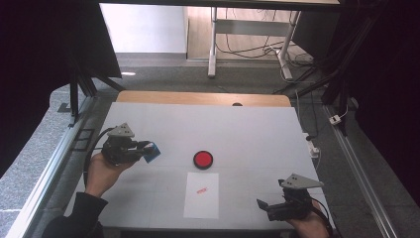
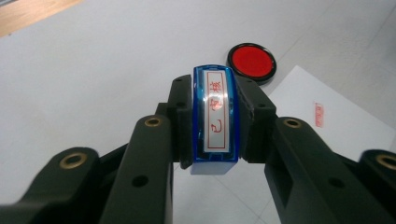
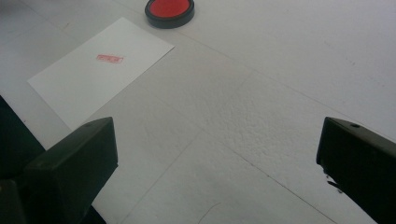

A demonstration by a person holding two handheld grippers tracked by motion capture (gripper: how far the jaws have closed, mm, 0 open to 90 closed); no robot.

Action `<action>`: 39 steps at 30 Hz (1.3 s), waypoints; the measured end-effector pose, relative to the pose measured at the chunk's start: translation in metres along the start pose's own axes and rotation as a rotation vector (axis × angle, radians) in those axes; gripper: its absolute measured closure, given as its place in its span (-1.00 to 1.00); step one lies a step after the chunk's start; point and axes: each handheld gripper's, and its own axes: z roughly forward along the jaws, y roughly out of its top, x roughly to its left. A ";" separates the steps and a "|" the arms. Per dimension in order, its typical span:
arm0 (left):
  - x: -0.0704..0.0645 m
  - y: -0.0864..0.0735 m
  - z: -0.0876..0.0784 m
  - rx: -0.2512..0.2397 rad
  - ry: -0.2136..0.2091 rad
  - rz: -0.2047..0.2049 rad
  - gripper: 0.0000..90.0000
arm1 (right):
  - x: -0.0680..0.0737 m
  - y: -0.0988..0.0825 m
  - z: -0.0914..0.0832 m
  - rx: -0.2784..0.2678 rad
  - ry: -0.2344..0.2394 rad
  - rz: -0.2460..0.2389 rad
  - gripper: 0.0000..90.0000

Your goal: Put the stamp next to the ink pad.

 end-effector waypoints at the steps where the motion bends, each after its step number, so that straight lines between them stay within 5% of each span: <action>1: 0.001 -0.001 0.001 0.001 0.003 -0.005 0.55 | 0.000 0.000 0.000 -0.003 0.000 0.006 -1.00; 18: 0.017 -0.021 0.029 0.060 0.071 -0.070 0.55 | -0.003 -0.002 -0.004 -0.015 0.003 0.030 -1.00; 39: 0.025 -0.033 0.057 0.157 0.094 -0.070 0.54 | -0.003 -0.002 -0.003 -0.004 0.002 0.022 -1.00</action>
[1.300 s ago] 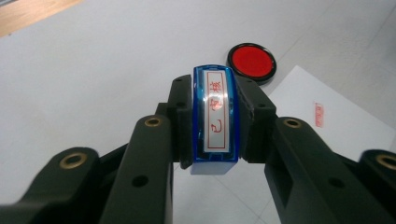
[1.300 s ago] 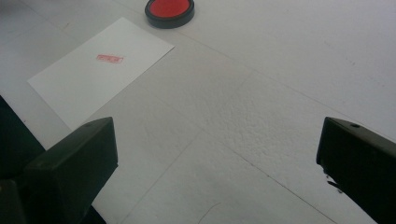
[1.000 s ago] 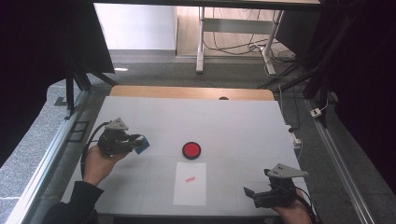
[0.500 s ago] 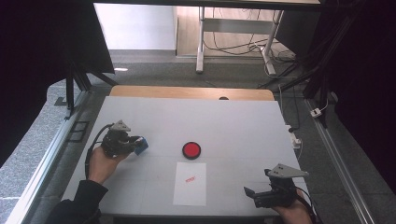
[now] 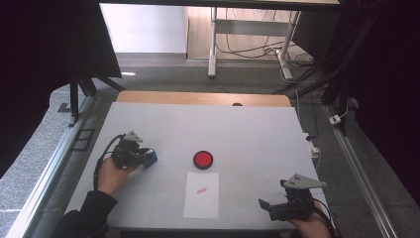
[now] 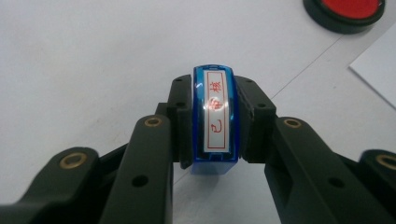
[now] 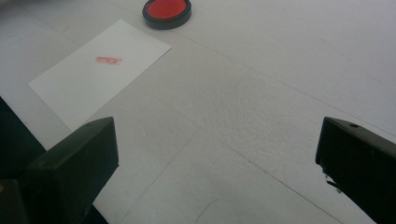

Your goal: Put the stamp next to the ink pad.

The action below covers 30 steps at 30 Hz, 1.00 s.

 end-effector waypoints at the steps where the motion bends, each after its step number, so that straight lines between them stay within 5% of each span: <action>1: 0.000 0.000 0.000 0.001 0.000 0.000 0.54 | 0.000 0.000 0.000 0.000 0.000 0.000 -1.00; 17: 0.000 0.003 0.000 0.018 -0.008 -0.026 0.16 | 0.000 0.000 0.001 0.008 0.007 -0.004 -1.00; 30: -0.006 0.008 -0.017 -0.068 -0.044 -0.043 -0.46 | 0.000 0.000 0.001 0.010 0.017 -0.002 -1.00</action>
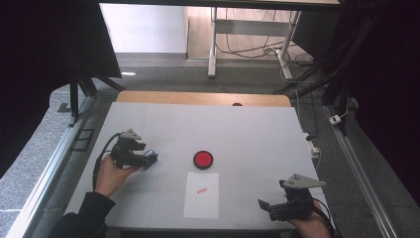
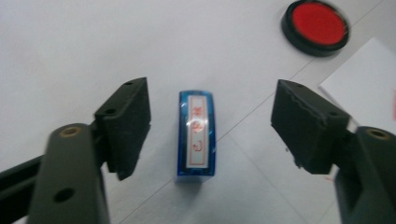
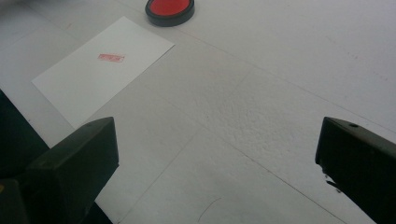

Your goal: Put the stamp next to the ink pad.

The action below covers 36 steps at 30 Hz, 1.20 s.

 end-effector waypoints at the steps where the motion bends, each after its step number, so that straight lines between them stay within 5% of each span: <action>1: -0.001 0.001 -0.002 -0.006 0.004 -0.003 -0.56 | 0.000 0.000 0.000 0.002 0.000 0.000 -1.00; 7: -0.008 0.004 -0.007 -0.015 -0.004 -0.020 -0.92 | 0.000 0.000 0.000 0.004 0.005 -0.002 -1.00; 36: -0.041 0.000 -0.038 -0.045 -0.181 0.034 -1.00 | 0.001 0.001 0.001 0.010 0.012 -0.008 -1.00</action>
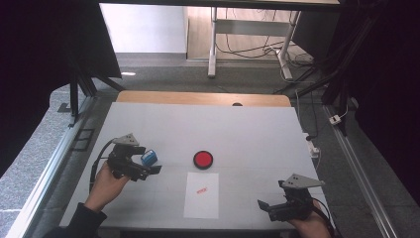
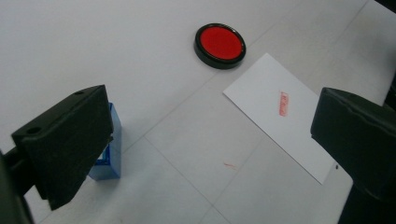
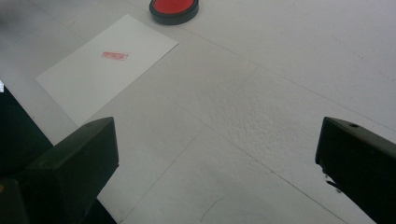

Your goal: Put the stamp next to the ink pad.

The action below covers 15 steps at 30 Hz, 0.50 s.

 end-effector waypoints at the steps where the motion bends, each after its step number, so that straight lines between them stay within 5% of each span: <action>1: -0.001 -0.001 -0.002 0.000 -0.011 0.003 -1.00 | 0.000 0.000 0.000 0.000 -0.001 0.001 -1.00; 7: -0.008 -0.010 -0.013 -0.035 -0.026 0.017 -1.00 | 0.000 0.000 0.000 0.001 -0.001 0.008 -1.00; 15: -0.013 -0.024 -0.026 -0.055 -0.013 -0.015 -1.00 | 0.000 0.000 0.001 0.002 0.002 0.003 -1.00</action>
